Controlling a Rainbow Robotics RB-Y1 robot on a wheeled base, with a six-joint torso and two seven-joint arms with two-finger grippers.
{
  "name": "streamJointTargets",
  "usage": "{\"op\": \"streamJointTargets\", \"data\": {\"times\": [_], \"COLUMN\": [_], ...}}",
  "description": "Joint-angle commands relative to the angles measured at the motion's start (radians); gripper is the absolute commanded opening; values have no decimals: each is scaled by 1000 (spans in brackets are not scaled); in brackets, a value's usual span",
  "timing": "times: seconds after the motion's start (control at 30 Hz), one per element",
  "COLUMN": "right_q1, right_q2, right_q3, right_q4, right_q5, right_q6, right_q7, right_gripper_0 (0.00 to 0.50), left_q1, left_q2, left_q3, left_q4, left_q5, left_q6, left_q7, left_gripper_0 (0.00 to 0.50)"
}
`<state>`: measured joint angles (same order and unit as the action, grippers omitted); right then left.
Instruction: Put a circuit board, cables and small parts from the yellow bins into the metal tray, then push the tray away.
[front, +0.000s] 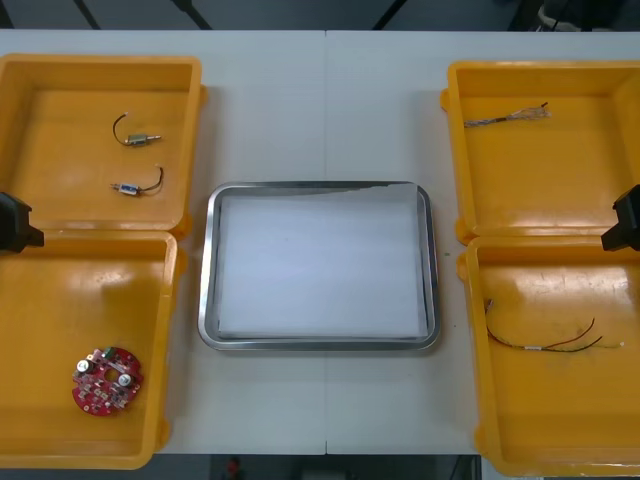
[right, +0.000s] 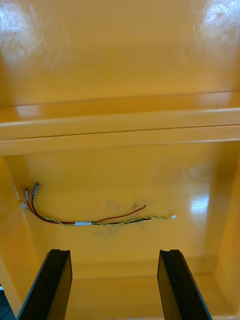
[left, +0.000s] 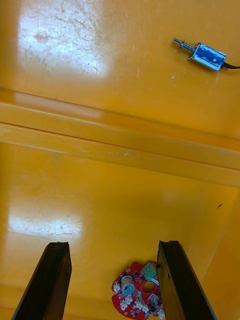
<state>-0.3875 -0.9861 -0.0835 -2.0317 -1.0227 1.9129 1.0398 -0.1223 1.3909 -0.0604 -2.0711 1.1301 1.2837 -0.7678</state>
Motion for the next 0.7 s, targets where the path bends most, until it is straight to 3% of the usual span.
{"op": "streamJointTargets", "data": {"times": [0.03,0.7], "right_q1": [9,9], "right_q2": [-23,-23], "right_q3": [-30,-30], "right_q4": [-27,-27], "right_q5": [7,7], "right_q6": [6,6], "right_q7": [-30,-30], "right_gripper_0": [500,500], "left_q1": [4,4], "left_q2": [22,22], "left_q3": [28,28], "left_q4": [-4,-4], "left_q5": [0,0], "left_q6": [-9,-9], "left_q7": [-68,-68], "left_gripper_0": [500,500]}}
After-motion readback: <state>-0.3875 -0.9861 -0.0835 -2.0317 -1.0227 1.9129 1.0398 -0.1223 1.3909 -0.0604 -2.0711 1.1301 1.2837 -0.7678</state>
